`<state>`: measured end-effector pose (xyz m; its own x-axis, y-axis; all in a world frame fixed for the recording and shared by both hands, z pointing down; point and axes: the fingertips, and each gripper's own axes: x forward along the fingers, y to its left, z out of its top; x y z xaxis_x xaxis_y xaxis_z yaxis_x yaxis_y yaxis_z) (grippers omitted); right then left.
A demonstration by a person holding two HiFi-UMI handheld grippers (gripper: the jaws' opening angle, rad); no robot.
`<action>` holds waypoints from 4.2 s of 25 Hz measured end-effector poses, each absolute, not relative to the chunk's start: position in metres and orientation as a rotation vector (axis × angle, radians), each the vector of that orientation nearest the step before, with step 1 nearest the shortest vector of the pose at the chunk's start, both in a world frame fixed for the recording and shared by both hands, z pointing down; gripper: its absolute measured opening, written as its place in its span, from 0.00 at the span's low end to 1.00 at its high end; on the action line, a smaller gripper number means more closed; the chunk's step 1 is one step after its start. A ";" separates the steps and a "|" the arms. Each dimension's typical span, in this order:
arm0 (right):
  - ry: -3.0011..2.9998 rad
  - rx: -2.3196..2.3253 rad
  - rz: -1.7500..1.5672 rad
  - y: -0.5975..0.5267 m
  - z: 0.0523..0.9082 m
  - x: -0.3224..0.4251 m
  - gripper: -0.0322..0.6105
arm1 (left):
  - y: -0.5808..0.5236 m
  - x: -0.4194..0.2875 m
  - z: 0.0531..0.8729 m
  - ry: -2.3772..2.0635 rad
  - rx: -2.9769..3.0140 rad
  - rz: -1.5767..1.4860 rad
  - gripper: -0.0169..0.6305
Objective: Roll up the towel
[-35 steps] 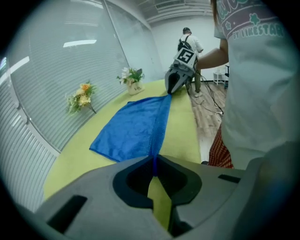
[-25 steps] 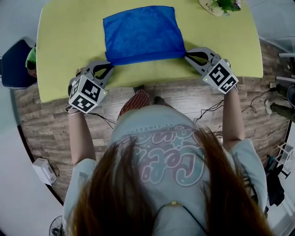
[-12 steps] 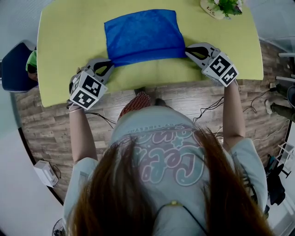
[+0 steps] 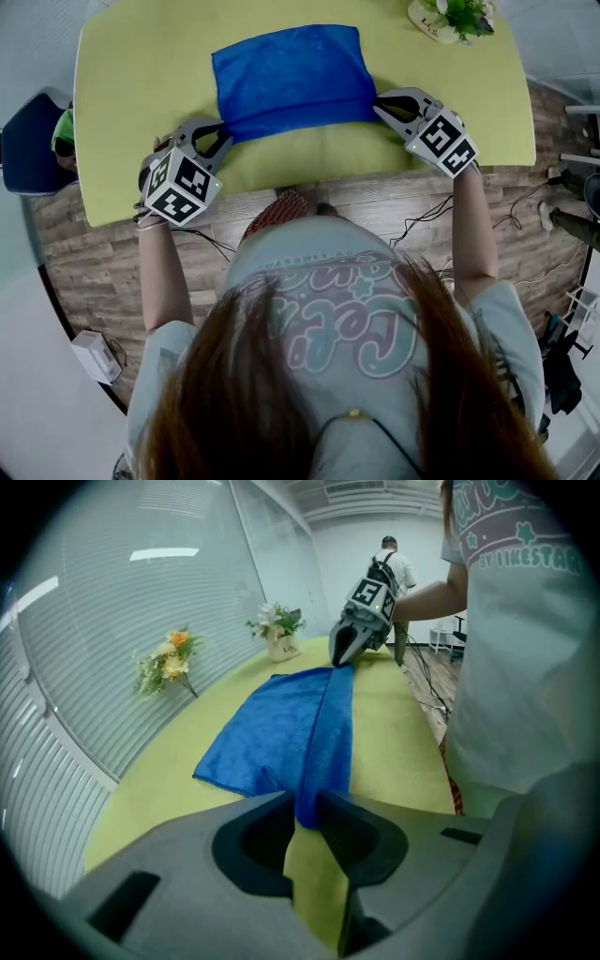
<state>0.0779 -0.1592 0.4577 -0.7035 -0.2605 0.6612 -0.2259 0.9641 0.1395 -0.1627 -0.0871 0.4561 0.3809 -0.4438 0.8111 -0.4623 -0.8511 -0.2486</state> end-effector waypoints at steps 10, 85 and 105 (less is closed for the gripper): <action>-2.426 0.372 0.053 -0.163 0.457 0.090 0.19 | -0.099 -0.178 0.446 -0.916 2.597 1.340 0.30; -2.420 0.309 -0.136 -0.130 0.450 0.084 0.08 | -0.066 -0.153 0.450 -0.779 2.600 1.202 0.06; -2.482 0.254 0.105 -0.143 0.445 0.082 0.08 | -0.081 -0.165 0.447 -0.758 2.506 1.153 0.06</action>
<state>0.0825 -0.1434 0.4451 -0.7806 -0.1566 0.6052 -0.2069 0.9783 -0.0138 -0.1646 -0.0806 0.4466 0.5439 -0.3433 0.7657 -0.5670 -0.8231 0.0337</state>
